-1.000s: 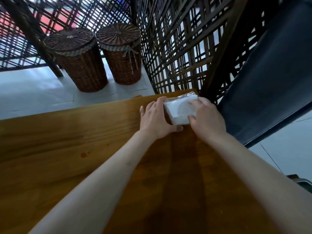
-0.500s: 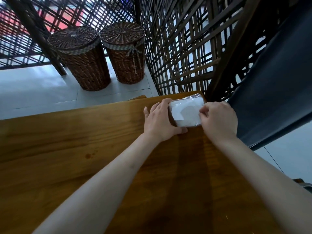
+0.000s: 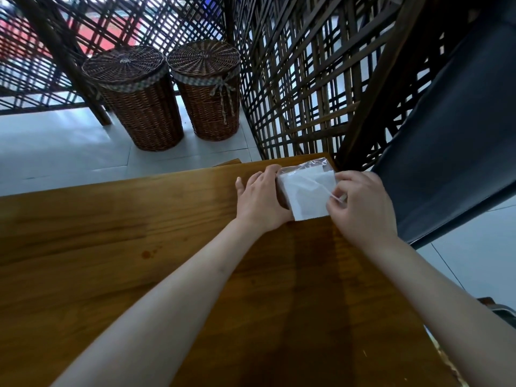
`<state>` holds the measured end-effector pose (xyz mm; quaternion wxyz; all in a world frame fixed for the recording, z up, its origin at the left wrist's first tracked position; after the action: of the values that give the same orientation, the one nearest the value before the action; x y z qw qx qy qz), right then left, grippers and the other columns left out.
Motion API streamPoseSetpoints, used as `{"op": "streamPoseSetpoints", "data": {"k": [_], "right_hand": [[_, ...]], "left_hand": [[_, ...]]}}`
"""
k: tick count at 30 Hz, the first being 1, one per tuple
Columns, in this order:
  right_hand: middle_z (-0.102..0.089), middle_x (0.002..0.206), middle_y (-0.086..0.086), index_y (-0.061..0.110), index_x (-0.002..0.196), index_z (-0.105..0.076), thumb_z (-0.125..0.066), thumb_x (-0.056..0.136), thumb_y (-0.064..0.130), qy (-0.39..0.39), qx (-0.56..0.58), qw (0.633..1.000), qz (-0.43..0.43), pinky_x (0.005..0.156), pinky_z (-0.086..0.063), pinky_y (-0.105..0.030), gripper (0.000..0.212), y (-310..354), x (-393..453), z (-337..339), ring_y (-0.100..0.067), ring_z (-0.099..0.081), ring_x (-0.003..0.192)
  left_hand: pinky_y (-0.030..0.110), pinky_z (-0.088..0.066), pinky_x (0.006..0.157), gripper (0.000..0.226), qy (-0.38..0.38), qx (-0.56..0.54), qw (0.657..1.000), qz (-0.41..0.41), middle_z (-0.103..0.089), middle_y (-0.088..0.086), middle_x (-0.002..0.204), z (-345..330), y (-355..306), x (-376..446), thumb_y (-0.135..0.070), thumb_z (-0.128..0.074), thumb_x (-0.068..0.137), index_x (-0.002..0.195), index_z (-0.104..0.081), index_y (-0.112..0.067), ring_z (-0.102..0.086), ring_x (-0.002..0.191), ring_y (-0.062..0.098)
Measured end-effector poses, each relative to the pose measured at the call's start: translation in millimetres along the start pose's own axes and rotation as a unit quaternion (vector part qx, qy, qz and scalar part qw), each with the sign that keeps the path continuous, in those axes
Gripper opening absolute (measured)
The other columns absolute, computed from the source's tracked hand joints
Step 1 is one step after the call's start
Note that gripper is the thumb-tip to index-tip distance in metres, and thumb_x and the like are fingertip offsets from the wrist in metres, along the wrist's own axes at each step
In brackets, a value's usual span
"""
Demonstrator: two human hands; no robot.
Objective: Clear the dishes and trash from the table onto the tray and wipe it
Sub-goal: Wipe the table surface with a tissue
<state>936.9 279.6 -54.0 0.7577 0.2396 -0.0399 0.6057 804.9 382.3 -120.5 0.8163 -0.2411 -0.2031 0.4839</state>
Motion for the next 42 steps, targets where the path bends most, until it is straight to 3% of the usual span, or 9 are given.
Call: {"op": "streamPoseSetpoints", "data": {"k": [4, 6, 10, 27, 31, 37, 42], "right_hand": [[-0.069, 0.091, -0.013, 0.004, 0.06, -0.052, -0.062, 0.075, 0.004, 0.04, 0.018, 0.999, 0.005, 0.075, -0.051, -0.034, 0.018, -3.3, -10.5, 2.4, -0.026, -0.058, 0.091], [-0.068, 0.084, -0.012, 0.003, 0.062, -0.055, -0.06, 0.077, 0.007, 0.06, 0.015, 0.998, -0.004, 0.066, -0.052, -0.04, 0.016, -5.7, -15.6, 2.0, -0.024, -0.057, 0.081], [-0.063, 0.074, -0.009, 0.003, 0.08, -0.068, -0.058, 0.081, 0.011, 0.072, 0.008, 0.997, -0.007, 0.061, -0.051, -0.039, 0.013, -4.5, -22.7, 3.6, -0.02, -0.054, 0.072], [-0.062, 0.074, -0.008, 0.003, 0.086, -0.068, -0.056, 0.082, 0.012, 0.068, 0.001, 0.998, 0.003, 0.059, -0.05, -0.035, 0.015, -1.3, -26.8, 8.7, -0.02, -0.053, 0.073], [-0.057, 0.069, -0.006, 0.005, 0.084, -0.067, -0.056, 0.08, 0.012, 0.078, -0.003, 0.997, 0.009, 0.052, -0.048, -0.034, 0.013, 1.2, -29.0, 9.7, -0.018, -0.05, 0.068], [-0.054, 0.065, -0.005, 0.005, 0.079, -0.065, -0.058, 0.079, 0.009, 0.075, -0.004, 0.997, 0.014, 0.046, -0.04, -0.028, 0.009, 2.2, -35.0, 10.8, -0.017, -0.047, 0.063], [-0.055, 0.066, -0.007, 0.003, 0.079, -0.064, -0.058, 0.078, 0.009, 0.067, -0.001, 0.998, 0.008, 0.047, -0.044, -0.032, 0.008, 0.6, -34.8, 13.1, -0.02, -0.049, 0.064]], "left_hand": [[0.053, 0.005, 0.111, 0.093, -0.003, 0.012, 1.0, 0.003, -0.049, -0.004, 0.136, 0.6, -0.4, 2.1, -0.057, -0.077, 0.059, 0.135, -0.032, -0.027, -0.031, 0.136, 0.023], [0.053, 0.004, 0.111, 0.092, -0.006, 0.017, 1.0, 0.005, -0.051, -0.005, 0.134, 1.0, -0.1, 3.3, -0.059, -0.076, 0.059, 0.134, -0.033, -0.028, -0.034, 0.134, 0.021], [0.054, 0.002, 0.111, 0.089, -0.017, 0.021, 1.0, 0.007, -0.053, -0.005, 0.13, 0.6, -1.0, 3.6, -0.061, -0.075, 0.058, 0.13, -0.037, -0.027, -0.037, 0.131, 0.021], [0.055, 0.002, 0.111, 0.082, -0.012, 0.025, 1.0, 0.01, -0.056, -0.006, 0.119, 6.1, 0.5, 2.7, -0.058, -0.075, 0.056, 0.121, -0.037, -0.025, -0.043, 0.125, 0.02], [0.055, 0.002, 0.111, 0.076, -0.02, 0.026, 0.999, 0.008, -0.056, -0.008, 0.115, 7.9, -0.2, 1.5, -0.056, -0.075, 0.057, 0.118, -0.04, -0.025, -0.044, 0.123, 0.02], [0.056, 0.004, 0.11, 0.069, -0.021, 0.037, 0.999, 0.006, -0.057, -0.006, 0.118, 7.4, 0.6, 0.1, -0.056, -0.073, 0.06, 0.115, -0.043, -0.027, -0.04, 0.127, 0.022], [0.056, 0.004, 0.11, 0.067, -0.021, 0.052, 0.998, 0.008, -0.056, -0.007, 0.121, 6.6, 2.8, 0.5, -0.059, -0.07, 0.06, 0.114, -0.044, -0.029, -0.035, 0.132, 0.024]]}}
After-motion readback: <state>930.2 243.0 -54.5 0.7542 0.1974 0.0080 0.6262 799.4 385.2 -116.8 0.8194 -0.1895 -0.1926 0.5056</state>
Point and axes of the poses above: each hand's wrist, its own x-axis towards the middle knuckle, its own z-axis out of the back of the hand, y = z × x, the point moved 5 cm from there along x, towards the middle knuckle
